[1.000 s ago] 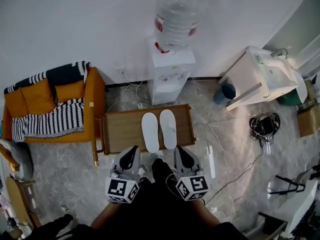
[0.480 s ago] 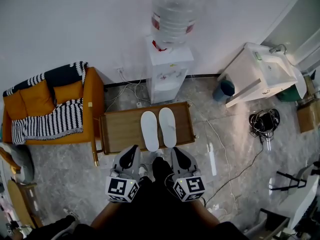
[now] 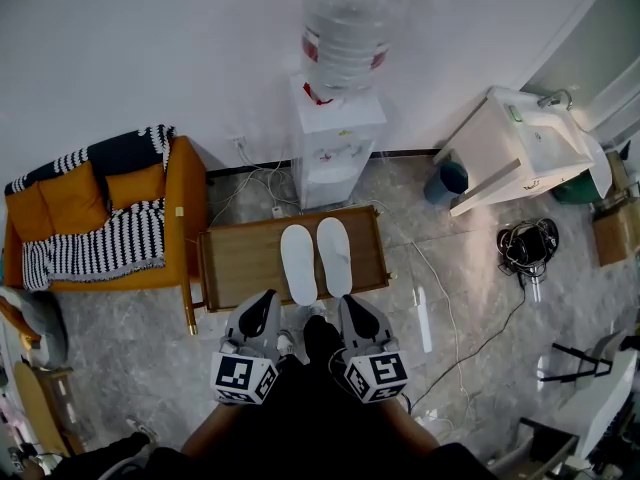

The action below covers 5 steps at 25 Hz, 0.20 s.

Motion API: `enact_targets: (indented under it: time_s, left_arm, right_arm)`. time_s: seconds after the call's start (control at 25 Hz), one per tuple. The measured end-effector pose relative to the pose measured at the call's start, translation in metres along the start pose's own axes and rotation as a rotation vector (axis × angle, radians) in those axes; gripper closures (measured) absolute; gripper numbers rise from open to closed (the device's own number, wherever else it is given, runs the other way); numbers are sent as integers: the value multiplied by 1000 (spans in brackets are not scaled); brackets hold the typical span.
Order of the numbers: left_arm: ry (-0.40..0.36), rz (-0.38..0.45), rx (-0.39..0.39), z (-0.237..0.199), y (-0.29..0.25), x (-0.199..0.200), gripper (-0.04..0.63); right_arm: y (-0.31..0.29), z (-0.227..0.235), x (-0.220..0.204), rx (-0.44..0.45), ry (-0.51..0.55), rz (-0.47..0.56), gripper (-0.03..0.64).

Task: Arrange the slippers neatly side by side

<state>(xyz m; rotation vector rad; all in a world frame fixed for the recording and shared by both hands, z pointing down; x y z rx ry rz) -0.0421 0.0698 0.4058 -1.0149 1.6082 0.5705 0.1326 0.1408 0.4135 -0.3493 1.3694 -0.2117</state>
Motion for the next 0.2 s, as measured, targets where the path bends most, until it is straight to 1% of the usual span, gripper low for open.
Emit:
enact_targets:
  time_s: [0.2]
  left_arm:
    - [4, 0, 2, -1, -2, -2, 578]
  right_arm:
    - [-1, 1, 0, 3, 2, 0, 604]
Point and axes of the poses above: the fingertips, and each gripper's own axes: y backward along the fingers, z to its right, x out of its top, the point moved 6 cm from there along y, backward along the fingers, and after that the axes turned 11 degrees about -x, right-handed, at the moved point
